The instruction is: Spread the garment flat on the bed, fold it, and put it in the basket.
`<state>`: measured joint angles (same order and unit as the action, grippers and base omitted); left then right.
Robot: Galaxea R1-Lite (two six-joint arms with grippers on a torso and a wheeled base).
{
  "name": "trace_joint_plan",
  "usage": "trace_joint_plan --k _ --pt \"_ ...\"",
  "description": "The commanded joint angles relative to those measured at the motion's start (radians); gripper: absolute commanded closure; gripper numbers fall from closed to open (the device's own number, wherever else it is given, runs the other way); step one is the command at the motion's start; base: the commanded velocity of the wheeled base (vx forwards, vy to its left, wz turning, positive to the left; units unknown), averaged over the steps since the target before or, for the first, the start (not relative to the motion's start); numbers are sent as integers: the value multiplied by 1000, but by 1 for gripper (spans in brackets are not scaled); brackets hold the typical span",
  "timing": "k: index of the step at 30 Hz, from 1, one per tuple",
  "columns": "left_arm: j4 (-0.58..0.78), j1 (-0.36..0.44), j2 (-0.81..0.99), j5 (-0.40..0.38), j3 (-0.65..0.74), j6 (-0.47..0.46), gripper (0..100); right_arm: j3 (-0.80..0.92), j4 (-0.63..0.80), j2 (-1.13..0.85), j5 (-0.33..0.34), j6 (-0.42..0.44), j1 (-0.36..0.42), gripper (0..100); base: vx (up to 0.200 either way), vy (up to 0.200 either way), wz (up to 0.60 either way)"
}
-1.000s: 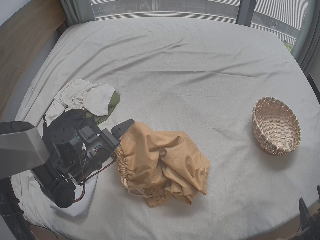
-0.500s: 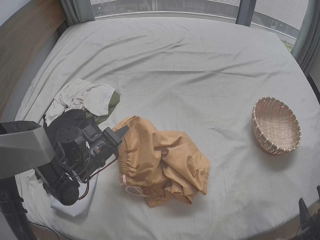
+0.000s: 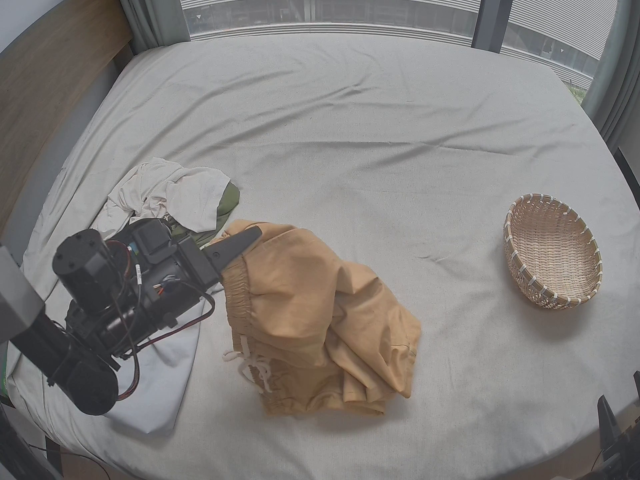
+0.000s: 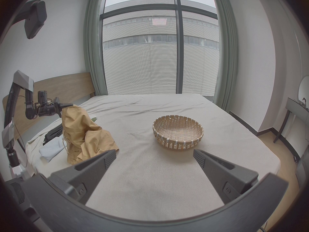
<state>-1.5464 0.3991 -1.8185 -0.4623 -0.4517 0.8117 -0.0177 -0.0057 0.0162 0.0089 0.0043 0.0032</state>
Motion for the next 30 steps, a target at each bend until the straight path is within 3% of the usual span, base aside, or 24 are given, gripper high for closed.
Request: trace_joint_plan --k 1,11,20,26,30 --pt "2 -5 117 -47 31 -80 100 18 0 -16 0 -1 0 0 0 0 0" --pt "0 56 108 -118 41 -223 100 18 0 -16 2 -4 0 0 0 0 0" --pt "6 121 119 -131 -70 -217 100 18 0 -16 2 -4 0 0 0 0 0" --pt "103 135 166 -133 -154 -212 100 18 1 -16 2 -4 0 0 0 0 0" --pt "193 170 223 -122 -186 -135 100 18 1 -16 2 -4 0 0 0 0 0"
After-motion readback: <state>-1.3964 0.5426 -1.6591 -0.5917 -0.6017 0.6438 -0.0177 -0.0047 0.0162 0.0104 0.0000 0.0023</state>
